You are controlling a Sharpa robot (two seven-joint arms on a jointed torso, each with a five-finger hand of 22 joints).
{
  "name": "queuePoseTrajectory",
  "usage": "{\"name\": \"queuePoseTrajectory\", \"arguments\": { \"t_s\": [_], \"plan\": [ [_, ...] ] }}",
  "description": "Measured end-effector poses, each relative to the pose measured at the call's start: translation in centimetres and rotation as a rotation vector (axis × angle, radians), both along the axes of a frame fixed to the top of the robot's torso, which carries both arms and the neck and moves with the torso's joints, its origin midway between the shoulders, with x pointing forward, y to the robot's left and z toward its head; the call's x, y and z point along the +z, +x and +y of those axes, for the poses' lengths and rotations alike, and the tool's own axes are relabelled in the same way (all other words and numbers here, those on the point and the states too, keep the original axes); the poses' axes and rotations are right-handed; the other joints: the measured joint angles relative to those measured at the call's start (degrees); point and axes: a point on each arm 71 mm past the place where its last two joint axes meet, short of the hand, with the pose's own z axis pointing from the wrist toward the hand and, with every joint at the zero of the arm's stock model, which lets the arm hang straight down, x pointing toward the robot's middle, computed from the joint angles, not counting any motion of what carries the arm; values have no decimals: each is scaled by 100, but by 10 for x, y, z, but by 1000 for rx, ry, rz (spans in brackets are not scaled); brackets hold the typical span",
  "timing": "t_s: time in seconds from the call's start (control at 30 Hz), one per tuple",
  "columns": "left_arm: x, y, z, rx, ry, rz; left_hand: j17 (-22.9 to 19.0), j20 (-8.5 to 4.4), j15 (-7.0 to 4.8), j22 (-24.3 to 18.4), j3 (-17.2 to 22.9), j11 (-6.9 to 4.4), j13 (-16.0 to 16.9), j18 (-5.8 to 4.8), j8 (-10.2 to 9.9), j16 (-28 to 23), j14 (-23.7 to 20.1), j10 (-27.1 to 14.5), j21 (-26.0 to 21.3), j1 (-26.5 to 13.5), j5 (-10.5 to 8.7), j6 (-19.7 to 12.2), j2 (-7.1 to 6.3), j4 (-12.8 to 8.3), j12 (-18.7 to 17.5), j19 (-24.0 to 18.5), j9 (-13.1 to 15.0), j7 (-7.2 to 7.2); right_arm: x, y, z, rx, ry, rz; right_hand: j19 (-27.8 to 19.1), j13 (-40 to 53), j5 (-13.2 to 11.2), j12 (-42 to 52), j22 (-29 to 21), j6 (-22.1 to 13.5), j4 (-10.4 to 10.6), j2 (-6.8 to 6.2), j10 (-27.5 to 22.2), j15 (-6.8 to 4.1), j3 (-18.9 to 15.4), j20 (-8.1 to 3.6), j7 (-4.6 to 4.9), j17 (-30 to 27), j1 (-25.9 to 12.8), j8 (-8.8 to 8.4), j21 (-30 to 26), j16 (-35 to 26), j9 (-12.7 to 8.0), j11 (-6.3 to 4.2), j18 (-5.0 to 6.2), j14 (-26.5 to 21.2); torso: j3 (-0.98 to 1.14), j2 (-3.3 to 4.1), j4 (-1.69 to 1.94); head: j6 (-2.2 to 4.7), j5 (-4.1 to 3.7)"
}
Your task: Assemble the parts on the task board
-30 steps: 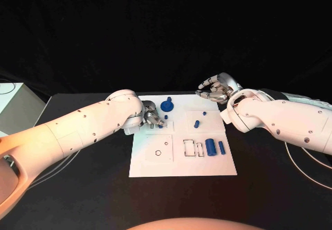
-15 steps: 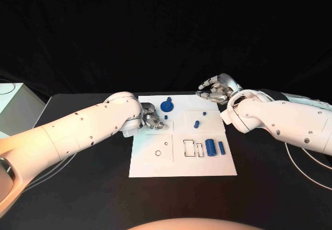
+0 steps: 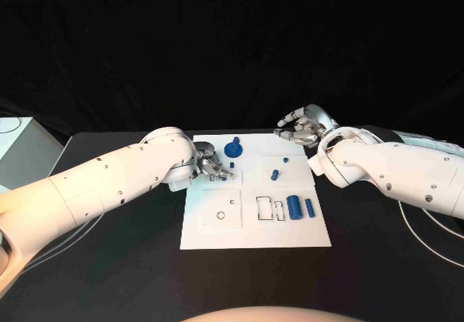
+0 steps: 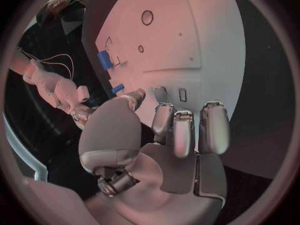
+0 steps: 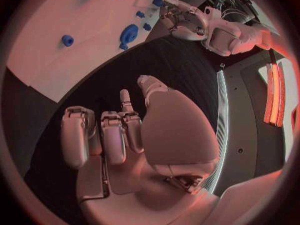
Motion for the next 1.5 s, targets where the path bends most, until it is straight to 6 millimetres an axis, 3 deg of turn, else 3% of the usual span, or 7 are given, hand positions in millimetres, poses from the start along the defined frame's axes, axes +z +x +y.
{"name": "queuePoseTrajectory", "arguments": {
  "t_s": [0.37,0.47,0.57,0.73,0.87,1.27,1.5],
  "plan": [
    [25,6,9,25,-54,-42,0,36,0,-143,-146,23,-162,0,-56,-56,0,-97,-94,0,0,-65,0,-16,-99,-36,18,65,-1,0,-3,-5,-1,1,0,0,0,0,2,0,0,-23,0,0,0,0,0,0,-23,23,0,0,0,0,0,0,3,-1,2,40,-8],
    [31,9,13,40,-68,-54,0,56,0,-361,-270,71,-413,-1,-182,-149,0,-301,-229,85,0,-243,85,3,-291,-192,20,136,-1,0,-3,-6,-1,0,0,0,0,0,4,0,0,-23,0,0,0,0,0,0,-23,23,0,0,0,0,0,0,3,1,2,51,-13],
    [35,14,18,66,-86,-65,0,142,128,-780,-294,206,-1085,89,-479,-372,3,-786,-488,240,0,-563,240,-10,-787,-452,-115,290,-1,0,-4,-7,-1,0,0,0,0,0,4,0,0,-23,0,0,0,0,0,0,-23,23,0,0,-1,0,0,0,3,6,-1,63,-17],
    [38,22,30,119,-115,-78,0,295,251,-1066,-290,365,-2214,91,-824,-470,6,-1538,-671,504,0,-765,273,-8,-1644,-605,-382,474,-1,-1,-5,-9,-2,-1,0,0,0,0,4,0,0,-23,0,0,0,0,0,0,-23,23,0,0,-2,0,0,0,3,13,-5,82,-25],
    [38,29,40,161,-129,-86,0,328,296,-1137,-121,421,-2580,90,-939,-470,9,-1774,-717,770,0,-818,246,-2,-1924,-637,-491,526,0,-1,-6,-10,-2,-2,0,0,0,0,3,0,0,-21,0,0,0,0,0,0,-24,23,0,0,-2,0,0,0,3,16,-2,93,-26],
    [35,49,56,256,-135,-118,0,348,339,-1145,-131,451,-2708,90,-999,-470,10,-1803,-716,526,0,-835,214,16,-1950,-658,-614,543,1,-2,-7,-10,0,-6,0,0,0,0,2,0,0,1,0,0,0,0,0,0,-46,23,0,0,-4,0,0,0,0,29,6,146,6],
    [36,59,56,284,-119,-147,0,348,339,-1144,-173,450,-2723,90,-999,-470,10,-1803,-716,474,0,-835,203,15,-1951,-658,-629,543,2,-2,-6,-8,2,-10,0,0,0,0,2,0,0,1,0,0,0,0,0,0,-46,23,0,0,-3,0,0,0,-4,72,-16,194,29]
  ]
}}
